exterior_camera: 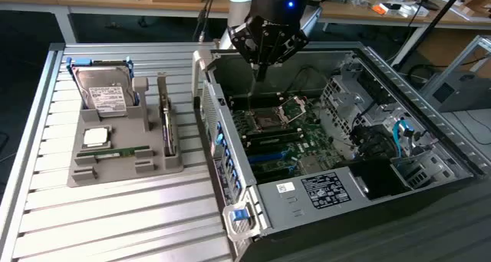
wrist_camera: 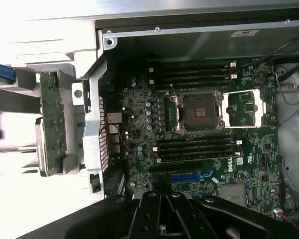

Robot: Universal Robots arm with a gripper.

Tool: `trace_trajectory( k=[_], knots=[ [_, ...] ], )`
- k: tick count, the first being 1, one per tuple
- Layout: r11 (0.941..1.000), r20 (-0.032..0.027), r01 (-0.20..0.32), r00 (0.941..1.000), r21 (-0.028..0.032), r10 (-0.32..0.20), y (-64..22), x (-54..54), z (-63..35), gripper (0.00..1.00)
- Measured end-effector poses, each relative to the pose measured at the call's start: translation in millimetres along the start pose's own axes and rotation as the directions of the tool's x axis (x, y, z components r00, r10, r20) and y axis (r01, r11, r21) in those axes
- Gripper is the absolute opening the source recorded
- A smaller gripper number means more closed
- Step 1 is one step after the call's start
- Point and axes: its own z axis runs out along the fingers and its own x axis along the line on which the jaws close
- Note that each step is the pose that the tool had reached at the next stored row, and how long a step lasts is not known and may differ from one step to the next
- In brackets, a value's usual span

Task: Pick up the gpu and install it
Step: 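Reach for the gpu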

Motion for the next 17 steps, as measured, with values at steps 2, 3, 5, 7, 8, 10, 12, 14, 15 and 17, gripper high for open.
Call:
trace_trajectory(
  k=[2, 3, 5, 7, 8, 10, 12, 14, 15, 17],
  knots=[
    [1.0, 0.0, 0.0, 1.0, 0.0001, 0.0, 0.0, 0.6, -0.1, 0.11],
    [1.0, 0.0, 0.0, 1.0, 0.0, 0.0, -0.1, 1.3, 0.0, 0.11],
    [1.0, 0.0, 0.0, 1.0, 0.0, 0.0, -0.2, 2.2, -0.1, 0.11],
    [1.0, 0.0, 0.0, 1.0, 0.0001, 0.0, -0.2, 3.0, -0.1, 0.11],
    [1.0, 0.0, 0.0, 1.0, 0.0001, 0.0, -0.3, 3.7, -0.1, 0.11],
    [1.0, 0.0, 0.0, 1.0, 0.0, 0.0, -0.4, 5.1, -0.1, 0.11],
    [1.0, 0.0, 0.0, 1.0, 0.0, 0.0, -0.5, 6.8, -0.2, 0.11],
    [1.0, 0.0, 0.0, 1.0, 0.0001, 0.0, -0.6, 8.1, -0.3, 0.11],
    [1.0, 0.0, 0.0, 1.0, 0.0, 0.0, -0.6, 8.6, -0.2, 0.11],
    [1.0, 0.0, 0.0, 1.0, 0.0, 0.0, -0.8, 10.1, -0.3, 0.11]
  ],
)
